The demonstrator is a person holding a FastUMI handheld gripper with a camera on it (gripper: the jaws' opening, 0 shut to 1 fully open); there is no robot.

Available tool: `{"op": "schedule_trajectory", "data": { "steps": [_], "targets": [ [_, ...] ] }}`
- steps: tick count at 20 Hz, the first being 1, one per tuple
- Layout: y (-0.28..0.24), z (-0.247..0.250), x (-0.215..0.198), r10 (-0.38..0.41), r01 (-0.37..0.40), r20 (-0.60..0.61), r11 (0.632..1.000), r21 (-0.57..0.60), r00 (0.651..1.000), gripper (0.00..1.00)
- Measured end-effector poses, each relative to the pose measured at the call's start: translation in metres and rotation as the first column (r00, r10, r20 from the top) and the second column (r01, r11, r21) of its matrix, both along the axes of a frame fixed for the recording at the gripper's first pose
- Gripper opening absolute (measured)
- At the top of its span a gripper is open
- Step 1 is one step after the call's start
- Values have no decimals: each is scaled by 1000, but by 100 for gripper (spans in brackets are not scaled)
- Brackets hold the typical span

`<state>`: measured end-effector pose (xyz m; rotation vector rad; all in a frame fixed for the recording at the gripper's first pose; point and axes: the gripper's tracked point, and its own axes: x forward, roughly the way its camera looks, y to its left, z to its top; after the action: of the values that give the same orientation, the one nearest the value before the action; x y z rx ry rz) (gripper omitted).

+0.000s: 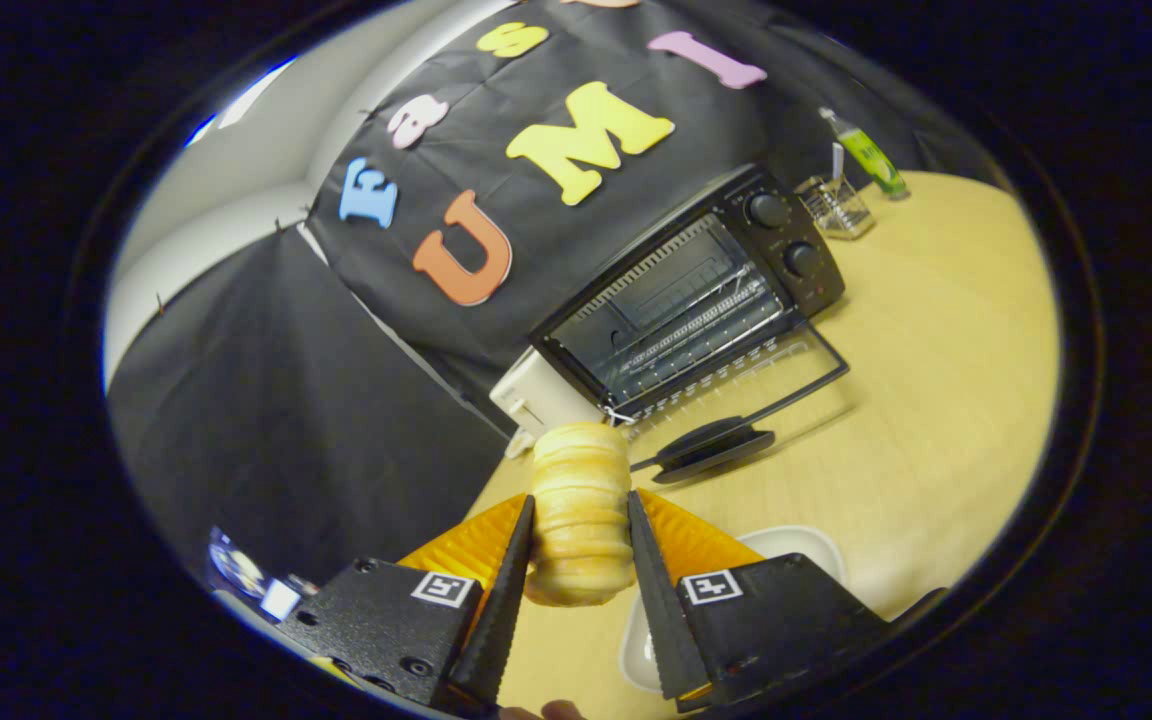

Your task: Open the toaster oven, put the food inside, and close the toaster oven door.

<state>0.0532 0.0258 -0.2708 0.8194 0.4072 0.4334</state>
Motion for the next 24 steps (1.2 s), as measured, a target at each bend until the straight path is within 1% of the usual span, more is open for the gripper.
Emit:
{"op": "schedule_trajectory", "data": {
  "steps": [1,2,3,5,8,9,12,15,16,18,20,22,24],
  "targets": [
    [-3,10,11,-28,26,14,994,102,1000,61],
    [-10,16,25,-62,59,16,986,157,998,61],
    [-14,12,35,-88,85,9,983,163,996,61],
    [-17,4,52,-100,99,-3,987,125,995,62],
    [-21,9,76,-111,111,-6,986,126,994,62],
    [-22,8,87,-116,117,-16,987,110,993,62],
    [-33,6,126,-154,155,-12,987,45,988,63],
    [-43,-4,166,-155,155,12,986,-63,988,64],
    [-49,-10,180,-164,164,4,983,-79,986,64],
    [-56,-19,206,-170,168,-30,983,-79,985,64],
    [-59,-20,232,-170,167,-50,985,-53,984,65],
    [-66,-19,256,-189,186,-37,980,-68,981,65],
    [-65,-15,271,-193,192,-14,980,-58,981,65]
  ]
}}
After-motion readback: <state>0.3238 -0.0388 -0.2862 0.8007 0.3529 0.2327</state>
